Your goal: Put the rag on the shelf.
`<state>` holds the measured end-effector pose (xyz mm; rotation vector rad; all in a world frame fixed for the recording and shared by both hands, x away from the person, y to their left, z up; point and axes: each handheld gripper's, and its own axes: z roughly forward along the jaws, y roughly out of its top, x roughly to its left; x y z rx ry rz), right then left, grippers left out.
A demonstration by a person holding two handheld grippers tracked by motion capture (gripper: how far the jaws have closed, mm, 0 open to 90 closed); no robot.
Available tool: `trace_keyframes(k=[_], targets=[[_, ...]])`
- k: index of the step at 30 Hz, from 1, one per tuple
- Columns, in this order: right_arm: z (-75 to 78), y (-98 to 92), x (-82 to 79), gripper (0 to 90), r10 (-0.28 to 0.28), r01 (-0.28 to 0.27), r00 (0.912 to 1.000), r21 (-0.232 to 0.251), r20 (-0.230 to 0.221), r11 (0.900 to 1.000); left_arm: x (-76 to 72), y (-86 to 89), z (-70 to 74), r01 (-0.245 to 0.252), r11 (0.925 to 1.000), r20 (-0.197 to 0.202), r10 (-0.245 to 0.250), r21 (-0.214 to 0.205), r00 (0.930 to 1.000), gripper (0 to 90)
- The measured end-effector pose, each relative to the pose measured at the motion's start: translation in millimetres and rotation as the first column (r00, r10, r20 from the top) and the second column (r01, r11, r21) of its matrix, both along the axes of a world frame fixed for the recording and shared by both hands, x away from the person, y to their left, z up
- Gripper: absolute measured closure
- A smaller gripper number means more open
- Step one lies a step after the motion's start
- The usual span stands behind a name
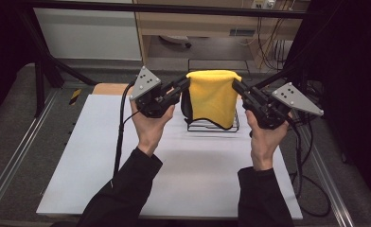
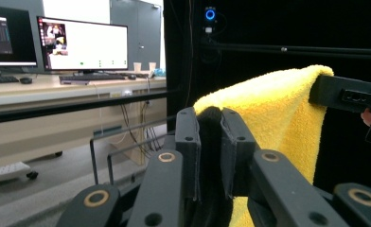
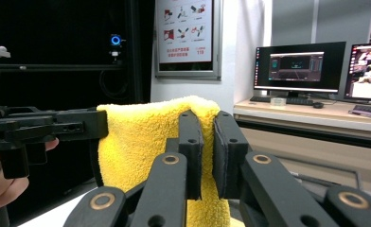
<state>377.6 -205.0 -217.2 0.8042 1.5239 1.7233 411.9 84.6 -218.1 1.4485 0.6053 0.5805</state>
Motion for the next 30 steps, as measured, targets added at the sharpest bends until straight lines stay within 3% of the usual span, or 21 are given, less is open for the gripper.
trace_keyframes(k=[4, 17, 30], targets=[[9.4, -3.8, 2.2, 83.8, -0.011, 0.011, 0.9998, 0.000, 0.016, 0.9999, 4.4, -3.3, 7.8, 0.019, 0.9994, -0.001, -0.019, -0.028, 0.9998, 79.1], [32.7, -12.2, 14.6, 83.8, -0.040, 0.040, 0.9983, -0.001, 0.043, 0.9992, 17.9, -15.1, 29.2, 0.016, 0.9985, 0.029, -0.014, -0.052, 0.9995, 79.1], [54.0, -21.4, 23.2, 83.7, -0.055, 0.054, 0.9965, 0.016, 0.064, 0.9984, 22.8, -26.7, 52.2, 0.004, 0.9992, 0.068, -0.001, -0.039, 0.9977, 79.1]])
